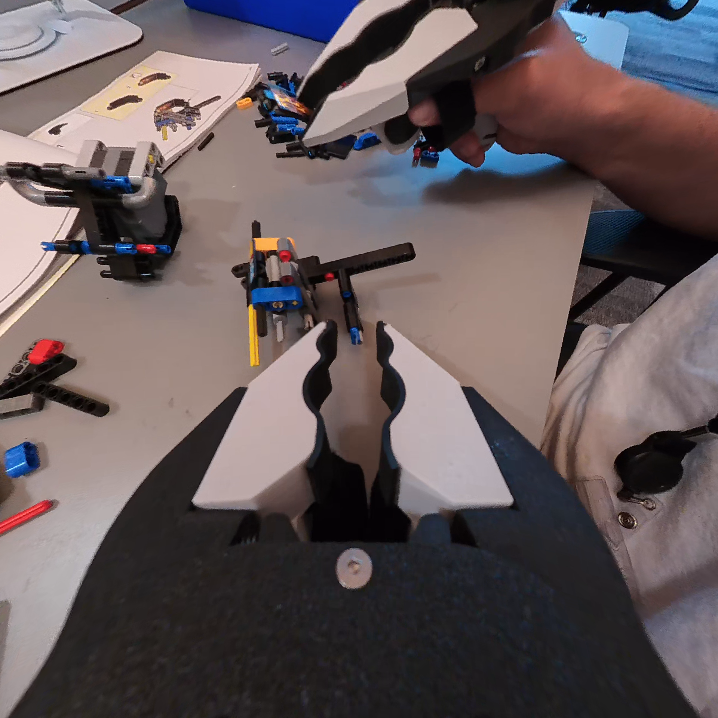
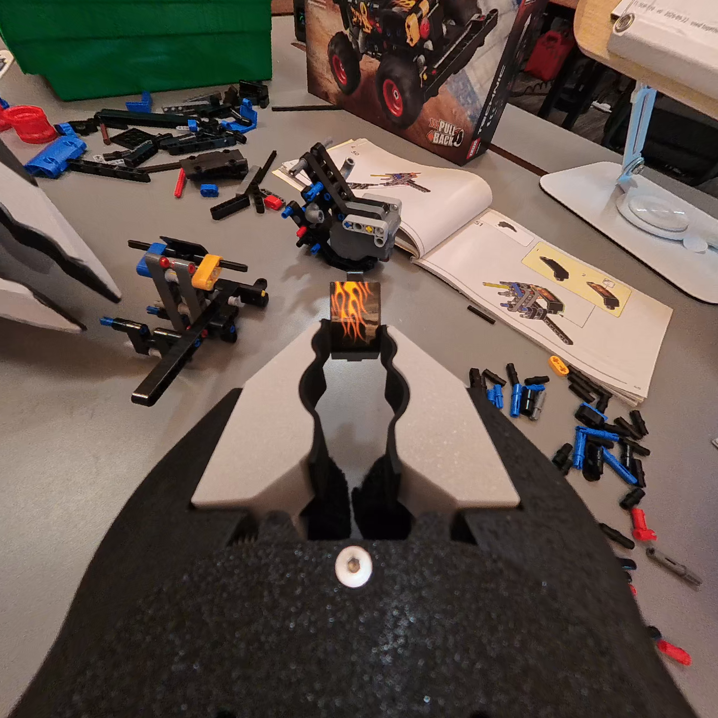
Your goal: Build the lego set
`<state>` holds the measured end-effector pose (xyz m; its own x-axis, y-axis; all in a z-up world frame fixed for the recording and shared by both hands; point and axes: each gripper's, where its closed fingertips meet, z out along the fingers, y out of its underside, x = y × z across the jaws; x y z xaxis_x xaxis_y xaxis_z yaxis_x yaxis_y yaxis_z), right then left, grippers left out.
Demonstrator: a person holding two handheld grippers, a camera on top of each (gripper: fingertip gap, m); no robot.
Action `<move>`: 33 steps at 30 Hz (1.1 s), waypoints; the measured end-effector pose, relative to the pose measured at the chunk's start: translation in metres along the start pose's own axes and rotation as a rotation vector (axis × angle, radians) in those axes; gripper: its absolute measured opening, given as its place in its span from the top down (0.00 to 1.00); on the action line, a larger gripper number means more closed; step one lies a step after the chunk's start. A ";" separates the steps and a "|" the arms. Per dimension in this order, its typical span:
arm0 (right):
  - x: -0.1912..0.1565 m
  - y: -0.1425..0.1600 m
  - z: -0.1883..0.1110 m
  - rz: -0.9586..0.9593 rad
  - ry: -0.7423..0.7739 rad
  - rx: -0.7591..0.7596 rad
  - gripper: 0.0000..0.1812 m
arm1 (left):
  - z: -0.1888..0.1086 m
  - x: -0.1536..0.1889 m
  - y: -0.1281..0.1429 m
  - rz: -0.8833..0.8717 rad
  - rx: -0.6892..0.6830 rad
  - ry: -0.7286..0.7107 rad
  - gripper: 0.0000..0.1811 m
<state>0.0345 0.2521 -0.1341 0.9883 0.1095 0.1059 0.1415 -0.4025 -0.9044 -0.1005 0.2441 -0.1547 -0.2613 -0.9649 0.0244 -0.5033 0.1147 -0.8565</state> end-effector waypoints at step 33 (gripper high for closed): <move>0.000 0.005 0.006 0.012 -0.023 -0.035 0.87 | -0.048 -0.090 -0.018 -0.079 0.251 -0.212 0.89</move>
<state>0.0347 0.2554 -0.1406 0.9885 0.1248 0.0849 0.1315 -0.4352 -0.8907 -0.1069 0.3400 -0.1166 -0.0393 -0.9992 0.0104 -0.2897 0.0014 -0.9571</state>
